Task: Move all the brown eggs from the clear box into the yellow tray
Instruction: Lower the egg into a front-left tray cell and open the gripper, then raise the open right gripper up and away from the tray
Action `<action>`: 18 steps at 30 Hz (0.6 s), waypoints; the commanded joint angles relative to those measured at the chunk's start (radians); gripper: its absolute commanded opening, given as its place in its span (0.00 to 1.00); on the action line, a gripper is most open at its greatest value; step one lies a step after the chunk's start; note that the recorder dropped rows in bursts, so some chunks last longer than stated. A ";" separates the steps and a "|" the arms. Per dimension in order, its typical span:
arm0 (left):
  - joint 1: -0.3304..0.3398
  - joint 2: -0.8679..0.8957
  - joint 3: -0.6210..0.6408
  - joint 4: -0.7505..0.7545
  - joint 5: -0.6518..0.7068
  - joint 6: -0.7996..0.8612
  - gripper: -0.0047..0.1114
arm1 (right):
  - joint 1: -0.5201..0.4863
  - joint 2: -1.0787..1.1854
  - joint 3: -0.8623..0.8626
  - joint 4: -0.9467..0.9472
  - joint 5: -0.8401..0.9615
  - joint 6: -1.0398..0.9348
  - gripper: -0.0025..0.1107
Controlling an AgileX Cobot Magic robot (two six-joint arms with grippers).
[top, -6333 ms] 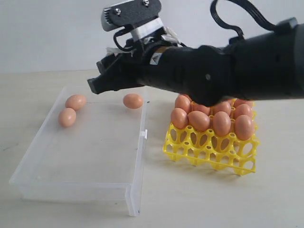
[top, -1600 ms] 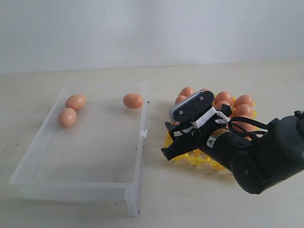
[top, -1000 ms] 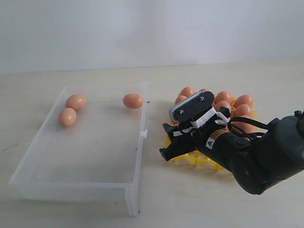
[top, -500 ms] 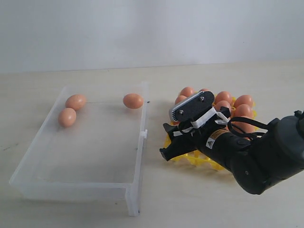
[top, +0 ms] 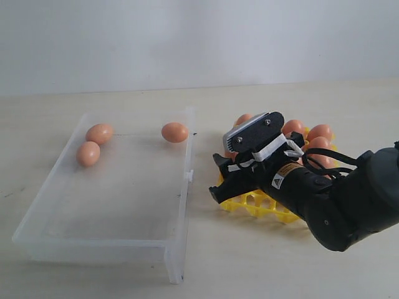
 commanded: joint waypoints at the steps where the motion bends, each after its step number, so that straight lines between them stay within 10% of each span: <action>1: -0.006 -0.006 -0.004 -0.002 -0.006 0.000 0.04 | -0.003 -0.011 -0.004 0.002 0.001 -0.006 0.57; 18: -0.006 -0.006 -0.004 -0.002 -0.006 0.000 0.04 | -0.003 -0.099 -0.004 0.032 0.001 -0.017 0.57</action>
